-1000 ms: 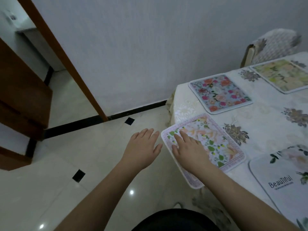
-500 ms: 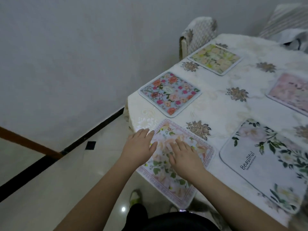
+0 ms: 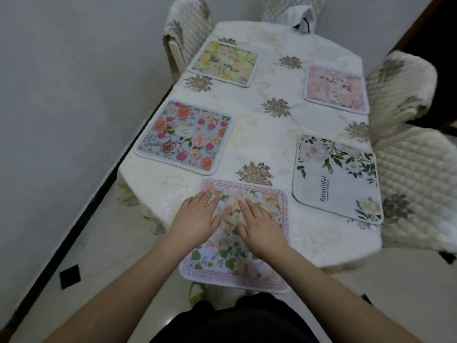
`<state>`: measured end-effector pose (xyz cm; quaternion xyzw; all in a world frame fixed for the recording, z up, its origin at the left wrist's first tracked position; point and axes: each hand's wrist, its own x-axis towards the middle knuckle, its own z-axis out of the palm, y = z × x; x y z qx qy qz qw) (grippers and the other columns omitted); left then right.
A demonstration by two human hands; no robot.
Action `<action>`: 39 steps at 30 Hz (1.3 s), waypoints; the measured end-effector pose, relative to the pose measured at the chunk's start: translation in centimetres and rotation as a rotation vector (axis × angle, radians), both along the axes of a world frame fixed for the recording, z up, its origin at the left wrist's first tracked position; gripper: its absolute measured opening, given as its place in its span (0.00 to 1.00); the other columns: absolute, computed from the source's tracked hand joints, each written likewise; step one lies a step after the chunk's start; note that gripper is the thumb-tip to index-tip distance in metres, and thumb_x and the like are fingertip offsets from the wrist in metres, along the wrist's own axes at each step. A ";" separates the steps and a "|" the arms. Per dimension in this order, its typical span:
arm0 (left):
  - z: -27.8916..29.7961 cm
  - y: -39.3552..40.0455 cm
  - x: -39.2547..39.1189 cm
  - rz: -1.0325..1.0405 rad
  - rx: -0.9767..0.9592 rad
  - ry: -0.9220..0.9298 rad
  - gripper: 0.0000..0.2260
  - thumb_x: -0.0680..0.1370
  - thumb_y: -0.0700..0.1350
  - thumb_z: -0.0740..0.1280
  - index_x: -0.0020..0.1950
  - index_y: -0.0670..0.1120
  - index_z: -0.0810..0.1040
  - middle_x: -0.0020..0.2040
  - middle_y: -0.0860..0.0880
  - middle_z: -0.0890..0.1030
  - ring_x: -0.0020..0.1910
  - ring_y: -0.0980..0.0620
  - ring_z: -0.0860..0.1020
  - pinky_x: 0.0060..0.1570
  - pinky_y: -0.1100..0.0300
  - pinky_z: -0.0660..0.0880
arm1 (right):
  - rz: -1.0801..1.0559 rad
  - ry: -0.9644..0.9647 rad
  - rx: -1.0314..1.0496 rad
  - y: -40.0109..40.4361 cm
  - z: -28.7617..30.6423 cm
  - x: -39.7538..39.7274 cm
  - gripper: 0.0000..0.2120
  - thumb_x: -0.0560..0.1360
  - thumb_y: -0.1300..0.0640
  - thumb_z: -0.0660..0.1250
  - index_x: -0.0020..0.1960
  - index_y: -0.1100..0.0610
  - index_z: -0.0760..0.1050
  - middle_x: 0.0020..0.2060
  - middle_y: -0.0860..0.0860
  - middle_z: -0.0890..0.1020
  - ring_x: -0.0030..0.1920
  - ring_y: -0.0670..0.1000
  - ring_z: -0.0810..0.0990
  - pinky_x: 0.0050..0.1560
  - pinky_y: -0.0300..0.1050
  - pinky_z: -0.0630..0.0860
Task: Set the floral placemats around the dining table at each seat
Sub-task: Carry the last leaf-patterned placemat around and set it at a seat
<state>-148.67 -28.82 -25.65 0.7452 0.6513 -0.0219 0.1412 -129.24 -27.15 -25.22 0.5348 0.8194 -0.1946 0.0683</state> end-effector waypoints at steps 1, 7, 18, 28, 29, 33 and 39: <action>-0.3 0.1 -0.3 -0.019 0.014 0.005 0.32 0.78 0.60 0.44 0.72 0.45 0.73 0.72 0.43 0.73 0.69 0.43 0.73 0.64 0.47 0.71 | -0.031 -0.004 -0.001 -0.4 -0.2 0.0 0.29 0.82 0.46 0.50 0.80 0.52 0.46 0.79 0.51 0.53 0.77 0.53 0.54 0.75 0.51 0.52; -2.5 1.0 -0.8 -0.120 -0.085 0.014 0.32 0.79 0.61 0.42 0.78 0.47 0.62 0.78 0.45 0.63 0.77 0.46 0.60 0.73 0.49 0.59 | -0.170 -0.013 -0.020 -1.9 -2.4 1.7 0.27 0.82 0.46 0.52 0.79 0.49 0.51 0.78 0.55 0.57 0.76 0.57 0.58 0.74 0.54 0.56; -7.4 -0.1 -2.8 -0.037 -0.234 0.032 0.31 0.80 0.63 0.48 0.81 0.53 0.49 0.81 0.42 0.44 0.80 0.43 0.46 0.74 0.47 0.57 | -0.429 0.000 -0.076 -3.7 -6.3 6.9 0.29 0.81 0.46 0.53 0.79 0.50 0.51 0.79 0.53 0.52 0.77 0.54 0.52 0.73 0.53 0.57; -7.7 -0.8 -2.0 0.186 -0.272 -0.201 0.28 0.82 0.57 0.59 0.80 0.56 0.55 0.81 0.41 0.42 0.80 0.44 0.42 0.76 0.48 0.51 | -0.660 0.251 -0.136 -2.9 -6.5 7.4 0.35 0.80 0.48 0.60 0.79 0.54 0.45 0.78 0.56 0.56 0.77 0.56 0.54 0.75 0.53 0.54; -7.5 -0.8 -2.0 0.214 -0.285 -0.243 0.27 0.82 0.57 0.59 0.80 0.56 0.57 0.81 0.42 0.42 0.80 0.45 0.43 0.76 0.49 0.52 | -0.674 0.283 -0.125 -2.7 -6.4 7.4 0.35 0.79 0.50 0.61 0.79 0.54 0.46 0.77 0.56 0.59 0.76 0.56 0.56 0.75 0.53 0.55; -6.5 -0.9 -1.8 0.342 -0.265 -0.520 0.20 0.81 0.52 0.64 0.73 0.55 0.70 0.81 0.48 0.46 0.79 0.49 0.54 0.72 0.52 0.60 | -0.727 0.432 -0.101 -2.6 -5.0 7.5 0.35 0.79 0.53 0.63 0.79 0.51 0.48 0.73 0.55 0.62 0.71 0.54 0.64 0.66 0.48 0.65; -5.5 -1.0 -2.8 0.624 -0.271 -1.232 0.17 0.76 0.50 0.73 0.64 0.60 0.76 0.76 0.53 0.66 0.74 0.48 0.66 0.71 0.42 0.66 | -0.905 0.658 -0.050 -2.6 -3.2 7.6 0.32 0.79 0.54 0.63 0.78 0.47 0.52 0.62 0.50 0.71 0.49 0.42 0.76 0.44 0.40 0.73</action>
